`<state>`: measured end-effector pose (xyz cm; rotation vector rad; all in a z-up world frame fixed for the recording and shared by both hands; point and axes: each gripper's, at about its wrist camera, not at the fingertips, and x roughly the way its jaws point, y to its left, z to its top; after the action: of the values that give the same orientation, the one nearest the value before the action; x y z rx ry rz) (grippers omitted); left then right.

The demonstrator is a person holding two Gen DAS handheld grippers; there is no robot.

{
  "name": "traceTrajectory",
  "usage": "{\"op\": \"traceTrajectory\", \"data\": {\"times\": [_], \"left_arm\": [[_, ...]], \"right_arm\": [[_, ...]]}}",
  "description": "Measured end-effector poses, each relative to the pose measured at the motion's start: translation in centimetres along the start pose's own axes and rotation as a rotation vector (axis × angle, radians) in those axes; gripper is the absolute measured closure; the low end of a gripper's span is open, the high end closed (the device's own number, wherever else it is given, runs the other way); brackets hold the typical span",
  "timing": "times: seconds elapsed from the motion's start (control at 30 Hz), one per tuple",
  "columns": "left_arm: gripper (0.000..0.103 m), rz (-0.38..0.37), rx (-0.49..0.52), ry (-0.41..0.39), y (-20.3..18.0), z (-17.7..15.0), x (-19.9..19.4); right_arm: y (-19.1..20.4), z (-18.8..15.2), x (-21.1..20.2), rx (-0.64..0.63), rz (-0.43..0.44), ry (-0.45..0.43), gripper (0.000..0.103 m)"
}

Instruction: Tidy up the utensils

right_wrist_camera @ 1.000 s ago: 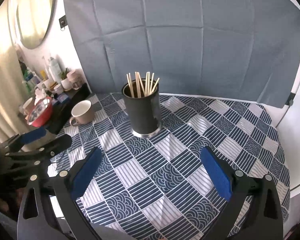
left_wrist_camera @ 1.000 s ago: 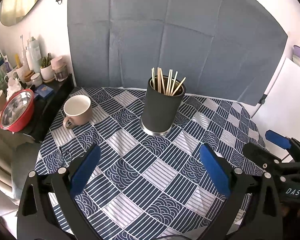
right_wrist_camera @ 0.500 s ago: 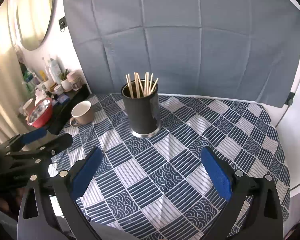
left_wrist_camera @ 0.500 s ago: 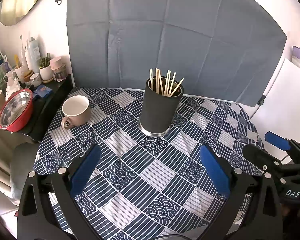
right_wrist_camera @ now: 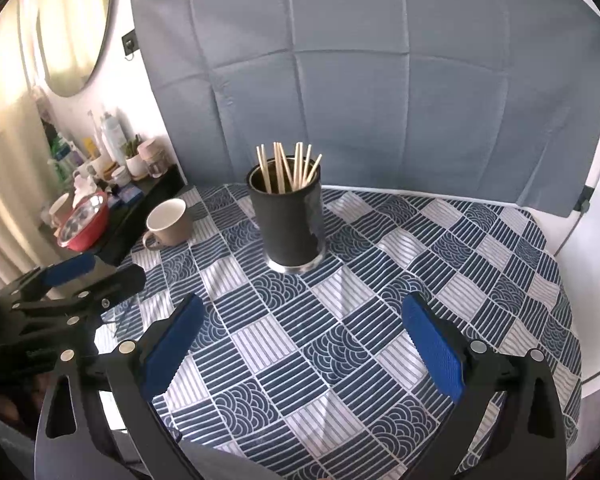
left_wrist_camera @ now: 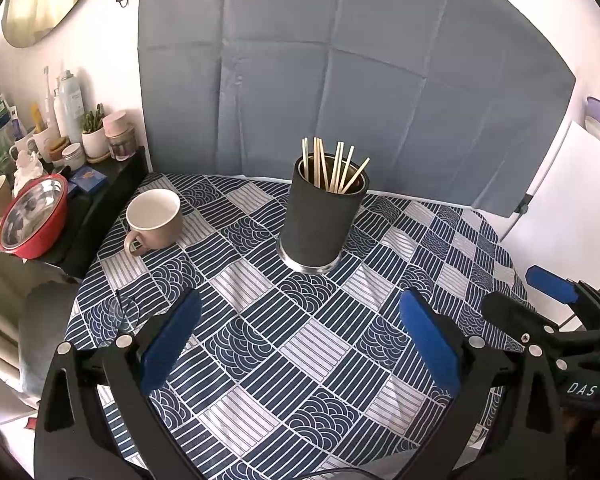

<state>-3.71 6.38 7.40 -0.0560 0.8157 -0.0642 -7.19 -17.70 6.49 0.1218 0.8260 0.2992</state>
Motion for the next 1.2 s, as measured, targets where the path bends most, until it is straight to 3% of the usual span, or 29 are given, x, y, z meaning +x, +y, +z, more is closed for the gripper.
{"op": "traceTrajectory", "data": {"times": [1.2], "left_arm": [[0.006,0.013,0.016,-0.025,-0.26,0.02,-0.77]], "right_arm": [[0.03,-0.24,-0.05,0.003,0.028,-0.007,0.008]]}}
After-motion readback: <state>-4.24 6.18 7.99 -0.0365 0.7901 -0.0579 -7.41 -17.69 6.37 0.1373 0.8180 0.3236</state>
